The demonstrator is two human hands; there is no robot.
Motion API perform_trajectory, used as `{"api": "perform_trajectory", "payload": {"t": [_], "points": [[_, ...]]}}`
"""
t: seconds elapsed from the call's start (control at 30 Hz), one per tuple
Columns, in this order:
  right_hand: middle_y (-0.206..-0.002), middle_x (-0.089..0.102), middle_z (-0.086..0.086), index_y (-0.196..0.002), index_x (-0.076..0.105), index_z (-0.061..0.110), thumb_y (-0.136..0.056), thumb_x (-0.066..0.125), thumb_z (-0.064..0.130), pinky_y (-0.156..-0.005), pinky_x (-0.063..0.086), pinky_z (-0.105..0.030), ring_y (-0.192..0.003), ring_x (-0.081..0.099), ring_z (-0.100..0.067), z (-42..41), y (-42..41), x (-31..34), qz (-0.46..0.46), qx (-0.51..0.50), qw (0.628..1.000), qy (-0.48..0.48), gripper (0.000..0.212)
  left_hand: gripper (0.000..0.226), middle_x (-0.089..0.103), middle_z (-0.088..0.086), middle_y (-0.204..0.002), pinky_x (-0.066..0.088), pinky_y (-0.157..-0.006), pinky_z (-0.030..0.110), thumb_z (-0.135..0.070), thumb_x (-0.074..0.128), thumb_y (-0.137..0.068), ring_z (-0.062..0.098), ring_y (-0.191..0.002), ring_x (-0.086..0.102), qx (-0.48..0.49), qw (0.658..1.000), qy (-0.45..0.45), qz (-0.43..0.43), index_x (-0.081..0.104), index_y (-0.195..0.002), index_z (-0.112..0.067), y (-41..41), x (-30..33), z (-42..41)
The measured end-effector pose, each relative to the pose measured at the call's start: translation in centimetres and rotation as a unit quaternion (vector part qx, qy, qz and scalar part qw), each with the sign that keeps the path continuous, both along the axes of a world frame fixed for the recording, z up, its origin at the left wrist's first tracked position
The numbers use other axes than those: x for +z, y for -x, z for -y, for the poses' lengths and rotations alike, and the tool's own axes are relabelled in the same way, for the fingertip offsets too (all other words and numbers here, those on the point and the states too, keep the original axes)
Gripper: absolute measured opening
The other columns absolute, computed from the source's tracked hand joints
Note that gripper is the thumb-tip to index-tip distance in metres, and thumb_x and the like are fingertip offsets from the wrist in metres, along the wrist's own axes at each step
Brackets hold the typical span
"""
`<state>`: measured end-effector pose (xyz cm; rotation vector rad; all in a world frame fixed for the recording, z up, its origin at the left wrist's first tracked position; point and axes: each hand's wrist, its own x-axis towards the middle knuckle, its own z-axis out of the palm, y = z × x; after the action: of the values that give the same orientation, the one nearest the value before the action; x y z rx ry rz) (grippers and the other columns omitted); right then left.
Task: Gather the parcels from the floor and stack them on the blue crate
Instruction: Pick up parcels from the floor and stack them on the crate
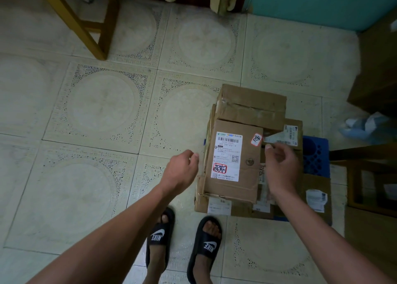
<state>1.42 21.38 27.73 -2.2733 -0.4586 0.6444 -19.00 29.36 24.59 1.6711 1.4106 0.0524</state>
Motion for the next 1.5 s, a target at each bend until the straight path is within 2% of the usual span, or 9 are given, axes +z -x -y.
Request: {"api": "perform_trajectory", "payload": {"t": [0.3,0.53,0.67,0.73,0.8,1.03,1.23,1.4,1.5], "points": [[-0.132,0.058,-0.003,-0.131,0.057,0.019,-0.096,0.053,0.030,-0.098,0.039,-0.029,-0.116,0.053,-0.016,-4.9,3.4,1.5,0.106,0.195,0.975,-0.003,0.036,0.037,0.066,0.016,-0.093,0.051,-0.084,0.049,-0.029,0.032,-0.099,0.035,-0.093,0.062,0.131,0.988,0.061,0.059,0.057,-0.089,-0.003,2.4,-1.0,-1.4],[-0.136,0.058,-0.002,-0.137,0.052,0.024,-0.097,0.047,0.037,-0.107,0.041,-0.039,-0.123,0.054,-0.017,-9.6,4.6,-4.8,0.192,0.267,0.944,-0.016,0.043,0.051,0.022,0.001,-0.159,0.015,-0.119,0.032,-0.037,0.017,-0.105,0.017,-0.145,0.022,0.240,0.926,0.254,0.145,0.021,-0.152,-0.019,3.5,-11.8,2.9],[-0.121,0.064,0.000,-0.130,0.056,0.025,-0.097,0.044,0.039,-0.079,0.049,-0.015,-0.102,0.062,-0.012,-10.8,3.2,-7.8,0.224,0.287,0.931,-0.031,0.037,0.050,0.048,0.006,-0.143,0.037,-0.084,0.015,-0.034,0.011,-0.106,0.009,-0.132,0.043,0.293,0.846,0.382,0.230,0.030,-0.146,-0.012,1.8,-13.9,5.7],[-0.118,0.064,0.002,-0.126,0.055,0.030,-0.095,0.042,0.045,-0.086,0.054,-0.026,-0.103,0.063,-0.011,-11.1,2.3,-8.9,0.217,0.285,0.933,-0.043,0.037,0.051,0.073,-0.004,-0.072,0.045,-0.048,0.013,-0.038,0.009,-0.105,-0.007,-0.070,0.066,0.302,0.820,0.426,0.233,0.055,-0.110,-0.019,1.0,-15.8,6.6],[-0.118,0.063,0.006,-0.124,0.053,0.038,-0.092,0.040,0.051,-0.089,0.055,-0.035,-0.105,0.062,-0.010,-11.0,1.5,-9.7,0.218,0.283,0.933,-0.053,0.037,0.055,0.058,-0.003,-0.047,0.036,-0.035,0.008,-0.040,0.009,-0.104,0.004,-0.044,0.055,0.317,0.811,0.437,0.226,0.050,-0.073,-0.022,0.2,-18.9,7.4],[-0.122,0.060,0.010,-0.124,0.046,0.047,-0.090,0.039,0.060,-0.090,0.054,-0.038,-0.108,0.061,-0.011,-10.6,-0.4,-11.4,0.236,0.283,0.928,-0.058,0.037,0.055,0.065,0.016,-0.098,0.046,-0.091,0.040,-0.064,0.016,-0.086,0.027,-0.096,0.062,0.303,0.830,0.404,0.237,0.055,-0.096,-0.026,-1.7,-22.7,9.1],[-0.119,0.060,0.006,-0.120,0.046,0.043,-0.086,0.032,0.075,-0.086,0.055,-0.041,-0.104,0.062,-0.017,-10.9,-0.6,-12.7,0.242,0.290,0.924,-0.062,0.049,0.052,0.058,0.006,-0.092,0.043,-0.084,0.039,-0.064,0.026,-0.063,0.023,-0.082,0.050,0.322,0.820,0.408,0.241,0.050,-0.089,-0.025,-2.6,-23.3,8.6],[-0.127,0.057,0.008,-0.123,0.049,0.041,-0.088,0.038,0.064,-0.093,0.051,-0.035,-0.112,0.059,-0.011,-11.1,-0.7,-13.3,0.235,0.277,0.929,-0.069,0.043,0.063,0.064,0.014,-0.118,0.045,-0.101,0.045,-0.056,0.024,-0.092,0.028,-0.110,0.060,0.389,0.783,0.422,0.241,0.057,-0.124,-0.013,-2.6,-20.8,7.9],[-0.130,0.056,0.008,-0.125,0.049,0.036,-0.090,0.039,0.059,-0.097,0.049,-0.032,-0.117,0.055,-0.008,-11.1,-0.7,-13.3,0.246,0.276,0.927,-0.071,0.043,0.077,0.063,0.007,-0.124,0.042,-0.105,0.045,-0.075,0.030,-0.075,0.024,-0.114,0.059,0.397,0.770,0.443,0.229,0.060,-0.125,-0.026,-3.3,-22.3,8.8]]}}
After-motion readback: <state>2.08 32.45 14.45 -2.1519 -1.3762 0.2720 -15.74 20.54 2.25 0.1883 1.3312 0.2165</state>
